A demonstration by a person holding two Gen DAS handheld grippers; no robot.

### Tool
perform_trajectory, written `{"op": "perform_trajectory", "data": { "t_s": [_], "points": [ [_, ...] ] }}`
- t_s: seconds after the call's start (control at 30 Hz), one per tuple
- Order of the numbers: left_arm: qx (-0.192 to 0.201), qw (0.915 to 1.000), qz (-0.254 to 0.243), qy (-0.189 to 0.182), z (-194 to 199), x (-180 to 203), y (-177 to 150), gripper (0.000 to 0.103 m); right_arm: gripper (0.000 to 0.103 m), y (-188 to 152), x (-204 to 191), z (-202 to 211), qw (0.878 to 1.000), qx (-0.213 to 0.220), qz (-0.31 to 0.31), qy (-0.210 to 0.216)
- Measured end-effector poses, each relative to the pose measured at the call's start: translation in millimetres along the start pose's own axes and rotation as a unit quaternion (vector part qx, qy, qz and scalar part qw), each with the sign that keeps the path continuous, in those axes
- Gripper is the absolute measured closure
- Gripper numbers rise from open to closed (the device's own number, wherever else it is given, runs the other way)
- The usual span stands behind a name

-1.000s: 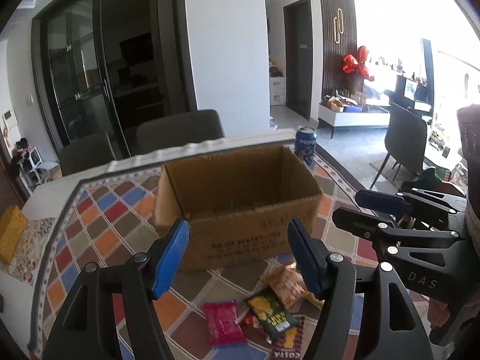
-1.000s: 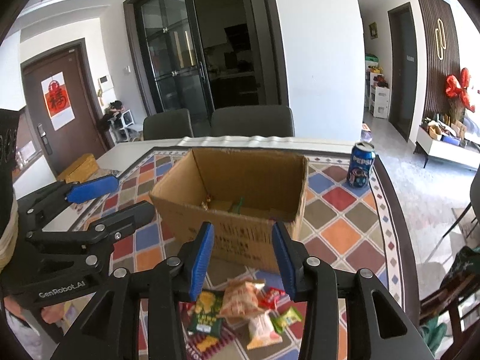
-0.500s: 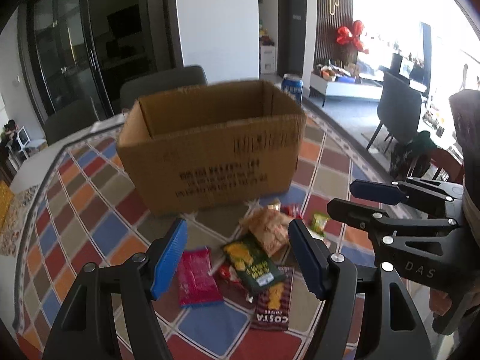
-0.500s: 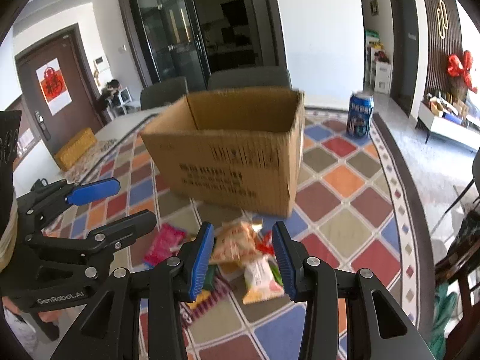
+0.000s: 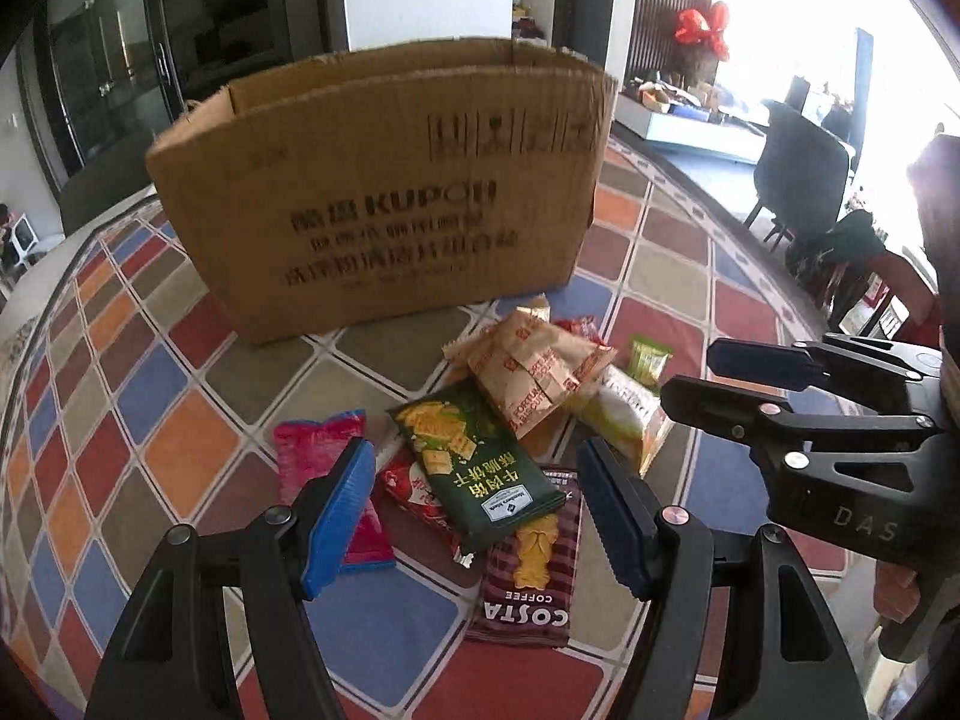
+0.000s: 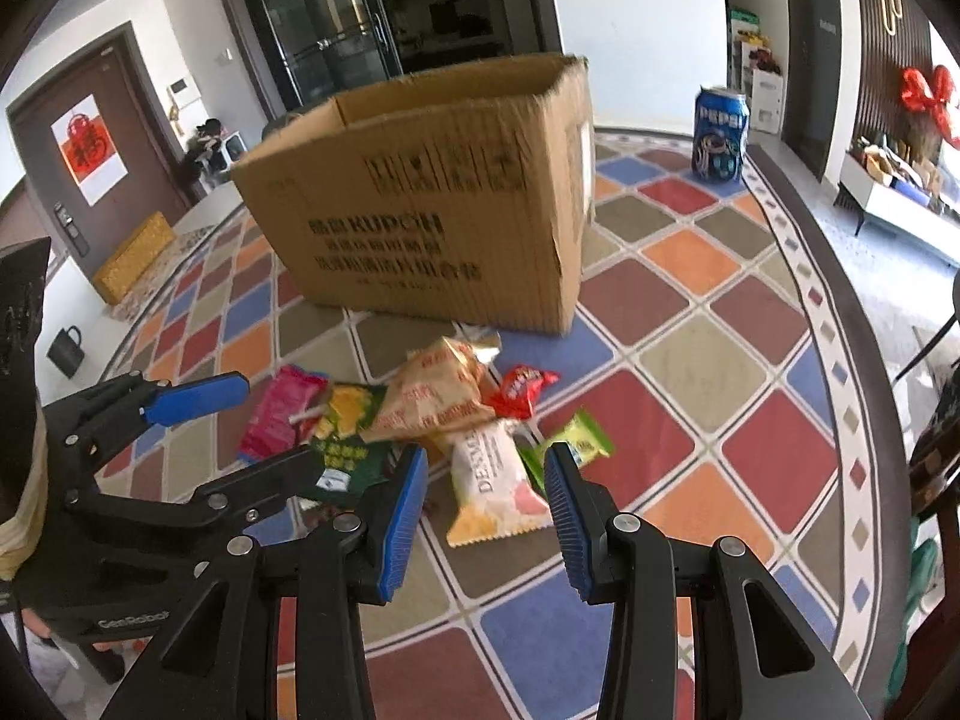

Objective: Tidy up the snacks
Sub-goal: 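Return both tools to the pile and grasp the green cracker pack with the left tool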

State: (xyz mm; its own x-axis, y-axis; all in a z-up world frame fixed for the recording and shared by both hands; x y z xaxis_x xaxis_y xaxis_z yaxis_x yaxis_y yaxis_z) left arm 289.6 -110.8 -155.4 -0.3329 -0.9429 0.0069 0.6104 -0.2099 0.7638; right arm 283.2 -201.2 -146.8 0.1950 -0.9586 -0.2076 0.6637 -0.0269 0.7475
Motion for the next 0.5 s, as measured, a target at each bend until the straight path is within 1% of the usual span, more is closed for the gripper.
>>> {"op": "perform_trajectory", "data": {
  "t_s": [0.23, 0.5],
  "points": [
    [-0.016, 0.9996, -0.003, 0.021, -22, 3, -13, 0.034, 0.061, -16, 9, -6, 1.0, -0.016, -0.011, -0.002],
    [-0.03, 0.9986, -0.009, 0.044, -38, 1, -25, 0.034, 0.061, -23, 10, -15, 0.999, -0.028, -0.023, 0.006]
  ]
}}
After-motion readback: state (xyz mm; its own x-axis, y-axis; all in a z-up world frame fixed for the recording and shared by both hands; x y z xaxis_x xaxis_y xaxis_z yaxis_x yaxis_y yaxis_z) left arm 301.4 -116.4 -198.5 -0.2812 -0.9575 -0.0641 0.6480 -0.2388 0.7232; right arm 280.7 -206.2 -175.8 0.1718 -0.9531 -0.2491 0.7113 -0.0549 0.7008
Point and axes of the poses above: each gripper's, at about its wrist camera, not at the fingertips, and z roughly against the way its jaws point, x to its right, y to its top, the point moved 10 cm from there along -z, roughly the way its jaws point, and after that the axes turned 14 degrees about x, right-handed, at the moved point
